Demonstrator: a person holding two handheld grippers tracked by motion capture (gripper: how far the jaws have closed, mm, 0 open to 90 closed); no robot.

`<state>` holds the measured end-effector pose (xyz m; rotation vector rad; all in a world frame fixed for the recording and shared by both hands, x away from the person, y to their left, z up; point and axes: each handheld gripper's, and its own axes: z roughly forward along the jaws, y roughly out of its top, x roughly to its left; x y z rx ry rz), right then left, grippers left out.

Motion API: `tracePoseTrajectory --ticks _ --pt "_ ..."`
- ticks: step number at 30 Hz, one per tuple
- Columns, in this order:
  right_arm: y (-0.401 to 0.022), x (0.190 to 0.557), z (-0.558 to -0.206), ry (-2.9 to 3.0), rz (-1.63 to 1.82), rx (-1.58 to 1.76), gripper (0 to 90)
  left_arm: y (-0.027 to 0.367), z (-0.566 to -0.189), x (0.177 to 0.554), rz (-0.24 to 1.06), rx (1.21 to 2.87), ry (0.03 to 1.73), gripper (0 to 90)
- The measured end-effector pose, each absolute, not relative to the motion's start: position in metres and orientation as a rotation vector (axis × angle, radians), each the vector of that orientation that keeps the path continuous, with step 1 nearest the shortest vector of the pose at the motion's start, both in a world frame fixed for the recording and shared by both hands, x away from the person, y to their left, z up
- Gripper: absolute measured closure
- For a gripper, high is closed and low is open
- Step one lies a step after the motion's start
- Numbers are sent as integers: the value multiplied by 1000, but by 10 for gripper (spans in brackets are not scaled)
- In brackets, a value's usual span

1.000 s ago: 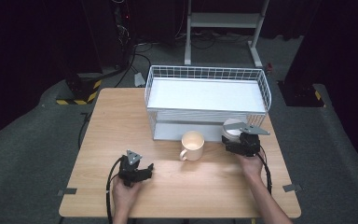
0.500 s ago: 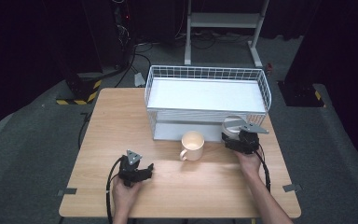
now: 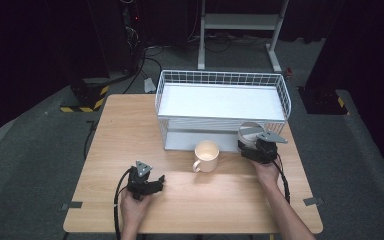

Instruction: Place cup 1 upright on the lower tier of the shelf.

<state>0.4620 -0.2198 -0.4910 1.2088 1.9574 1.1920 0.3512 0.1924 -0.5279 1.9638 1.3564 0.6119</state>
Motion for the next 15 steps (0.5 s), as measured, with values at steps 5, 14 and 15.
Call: tracePoseTrajectory --ticks 5,14,15 --pt "-220 465 -492 1954 1202 1214 187 192 -528 351 613 1964 1356 234" --pt "-220 470 -490 1975 1186 1217 183 192 -528 351 613 1958 1358 234" --pt "-220 470 -489 1978 1184 1218 181 192 -528 351 613 1958 1358 234"
